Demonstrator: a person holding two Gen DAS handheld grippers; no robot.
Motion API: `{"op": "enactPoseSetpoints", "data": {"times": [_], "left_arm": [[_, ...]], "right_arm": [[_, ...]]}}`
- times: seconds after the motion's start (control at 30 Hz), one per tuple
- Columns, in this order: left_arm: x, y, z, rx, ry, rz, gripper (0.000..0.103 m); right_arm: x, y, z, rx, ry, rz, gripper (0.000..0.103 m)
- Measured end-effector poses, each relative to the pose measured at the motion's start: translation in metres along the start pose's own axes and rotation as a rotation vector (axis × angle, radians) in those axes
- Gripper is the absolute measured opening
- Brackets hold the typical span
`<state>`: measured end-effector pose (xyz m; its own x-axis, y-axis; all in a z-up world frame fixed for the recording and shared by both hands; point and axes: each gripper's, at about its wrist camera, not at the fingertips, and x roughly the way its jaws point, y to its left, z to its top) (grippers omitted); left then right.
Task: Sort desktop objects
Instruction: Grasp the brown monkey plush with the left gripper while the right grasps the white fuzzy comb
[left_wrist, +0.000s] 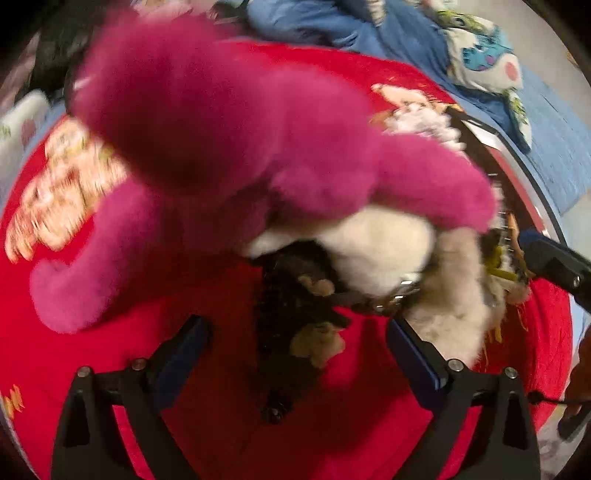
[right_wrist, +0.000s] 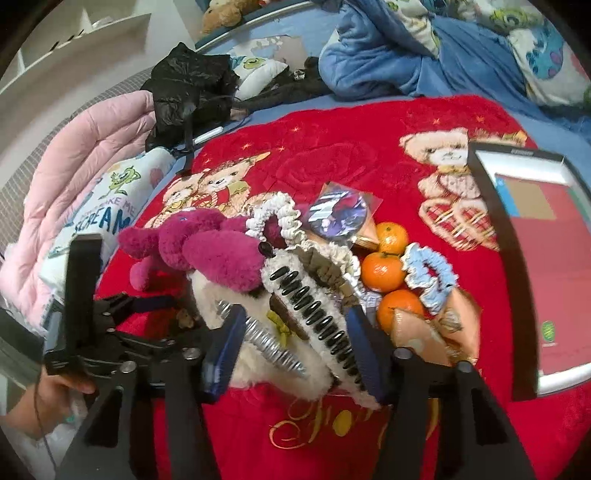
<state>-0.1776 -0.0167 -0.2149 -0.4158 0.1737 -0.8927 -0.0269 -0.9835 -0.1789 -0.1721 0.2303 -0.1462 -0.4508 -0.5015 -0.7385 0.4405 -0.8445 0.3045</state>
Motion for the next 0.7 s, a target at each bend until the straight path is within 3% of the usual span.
{"op": "enactPoseSetpoints", "data": {"times": [0.2, 0.4, 0.7], "left_arm": [[0.014, -0.012, -0.002, 0.077, -0.034, 0.093, 0.102], [0.019, -0.018, -0.008, 0.103, -0.124, 0.096, 0.103], [0.022, -0.024, -0.007, 0.106, -0.147, 0.091, 0.103]], "right_arm": [[0.016, -0.004, 0.002, -0.023, 0.041, -0.033, 0.028], [0.028, -0.014, 0.006, -0.024, 0.077, -0.018, 0.037], [0.035, -0.019, -0.007, -0.076, 0.145, -0.022, 0.045]]}}
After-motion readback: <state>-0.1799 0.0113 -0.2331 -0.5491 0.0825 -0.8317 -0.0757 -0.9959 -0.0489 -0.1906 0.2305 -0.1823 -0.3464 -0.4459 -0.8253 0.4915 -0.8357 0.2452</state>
